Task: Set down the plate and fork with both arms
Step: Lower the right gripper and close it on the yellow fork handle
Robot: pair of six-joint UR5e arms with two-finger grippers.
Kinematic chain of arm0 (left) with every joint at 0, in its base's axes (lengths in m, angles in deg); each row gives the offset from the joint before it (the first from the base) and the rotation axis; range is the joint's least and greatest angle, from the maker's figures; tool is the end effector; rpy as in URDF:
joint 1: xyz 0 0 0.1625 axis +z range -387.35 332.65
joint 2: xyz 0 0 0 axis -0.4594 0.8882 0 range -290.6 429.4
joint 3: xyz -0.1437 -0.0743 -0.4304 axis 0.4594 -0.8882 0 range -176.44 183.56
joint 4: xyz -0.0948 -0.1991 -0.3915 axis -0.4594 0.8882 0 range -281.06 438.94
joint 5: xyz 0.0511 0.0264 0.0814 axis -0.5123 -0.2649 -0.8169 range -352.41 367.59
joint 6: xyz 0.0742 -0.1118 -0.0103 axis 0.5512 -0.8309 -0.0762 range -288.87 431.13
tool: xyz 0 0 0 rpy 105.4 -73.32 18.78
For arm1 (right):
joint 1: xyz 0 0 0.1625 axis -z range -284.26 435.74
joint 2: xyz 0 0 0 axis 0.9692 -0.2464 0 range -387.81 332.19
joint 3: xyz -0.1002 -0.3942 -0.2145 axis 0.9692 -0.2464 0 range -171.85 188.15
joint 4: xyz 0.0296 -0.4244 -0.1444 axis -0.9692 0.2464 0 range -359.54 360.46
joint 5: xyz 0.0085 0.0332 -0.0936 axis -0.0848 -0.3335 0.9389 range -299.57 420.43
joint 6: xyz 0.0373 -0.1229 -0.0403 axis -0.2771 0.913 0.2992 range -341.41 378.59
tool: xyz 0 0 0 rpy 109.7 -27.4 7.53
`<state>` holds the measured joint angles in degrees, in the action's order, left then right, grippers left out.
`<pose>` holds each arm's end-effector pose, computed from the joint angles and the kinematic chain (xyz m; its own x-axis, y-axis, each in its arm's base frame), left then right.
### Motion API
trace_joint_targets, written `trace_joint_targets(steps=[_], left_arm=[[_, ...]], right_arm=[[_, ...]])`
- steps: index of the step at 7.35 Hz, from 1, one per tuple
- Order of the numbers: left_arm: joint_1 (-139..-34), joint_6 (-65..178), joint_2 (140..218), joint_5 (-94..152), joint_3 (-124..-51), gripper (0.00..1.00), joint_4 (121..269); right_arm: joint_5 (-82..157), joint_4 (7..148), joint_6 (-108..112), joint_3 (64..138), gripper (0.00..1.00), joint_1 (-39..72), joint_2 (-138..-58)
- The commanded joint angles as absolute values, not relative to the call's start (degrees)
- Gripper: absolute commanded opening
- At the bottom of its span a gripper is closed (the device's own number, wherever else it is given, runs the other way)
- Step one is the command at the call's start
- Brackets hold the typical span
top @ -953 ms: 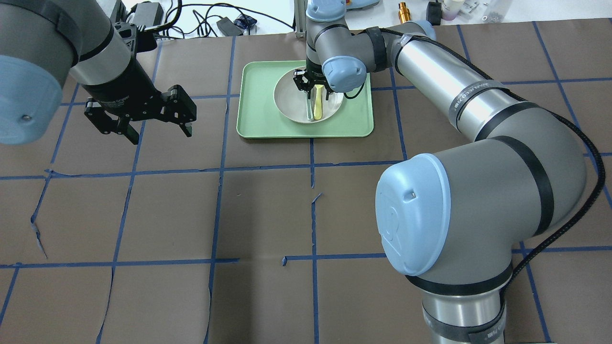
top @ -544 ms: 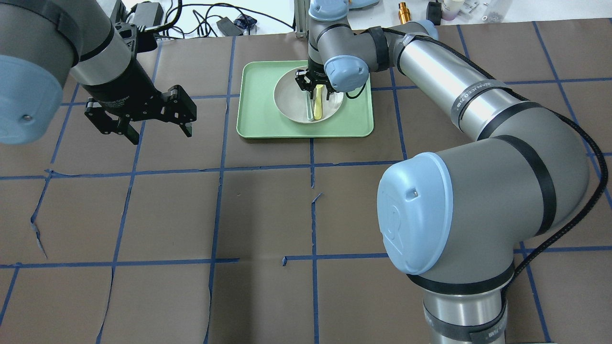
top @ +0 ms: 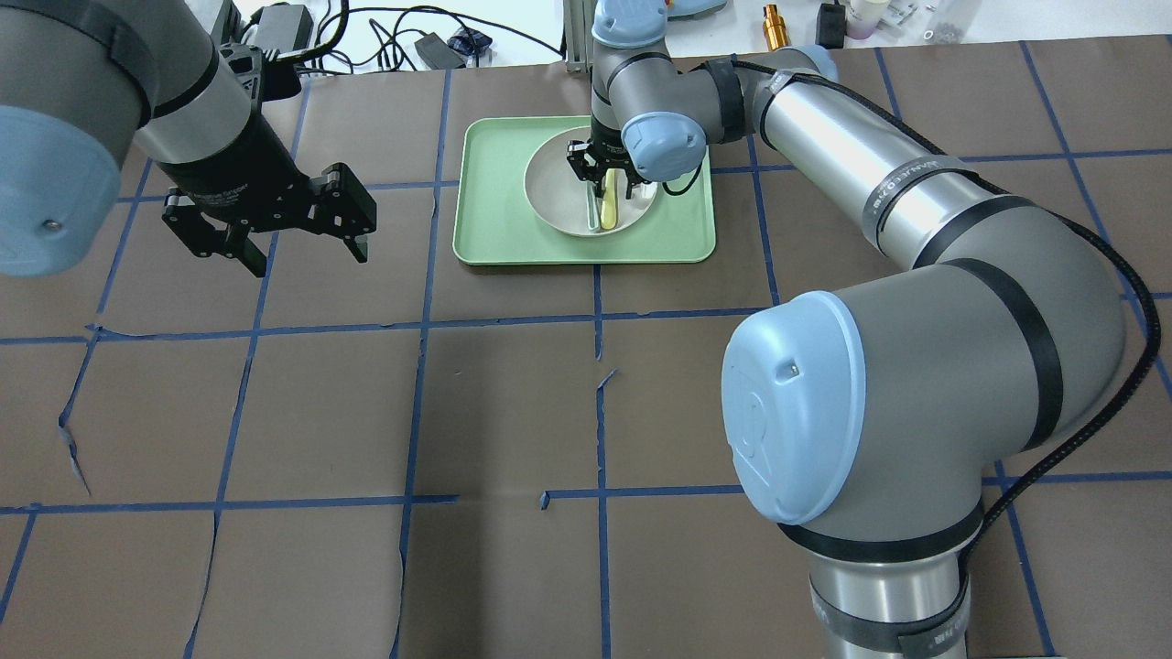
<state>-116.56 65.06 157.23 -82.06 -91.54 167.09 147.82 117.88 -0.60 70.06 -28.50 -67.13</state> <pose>-0.1271 -0.5100 0.4635 -0.9928 -0.1194 0.0041 -0.1193 0.9927 0.0194 0.3473 -0.8017 0.1635 -0.9942 0.0818 -0.0704 0.0864 0.9942 -0.0645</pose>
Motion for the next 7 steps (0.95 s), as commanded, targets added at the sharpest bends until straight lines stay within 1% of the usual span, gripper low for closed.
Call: trace_joint_targets(steps=[1,2,3,4,5,7], left_arm=[[-116.55,65.06,157.29,-82.06,-91.54,1.0,167.1],[-116.55,64.98,157.29,-81.97,-91.54,1.0,167.1],[-116.55,64.98,157.29,-81.97,-91.54,1.0,167.1],[-116.55,64.98,157.29,-82.06,-91.54,1.0,167.1],[-116.55,65.06,157.29,-81.97,-91.54,1.0,167.1],[-116.55,65.06,157.29,-82.06,-91.45,1.0,167.1]], right_arm=[[147.79,117.88,-0.66,70.2,0.33,-28.5,-67.1],[147.88,117.88,-0.66,70.11,0.27,-28.5,-67.18],[147.96,117.88,-0.66,70.11,0.08,-28.5,-67.27],[147.96,117.88,-0.66,70.02,0.0,-28.5,-67.45],[147.79,117.88,-0.66,69.67,0.0,-28.5,-67.62],[148.31,117.71,-0.57,70.37,0.0,-28.24,-71.21]])
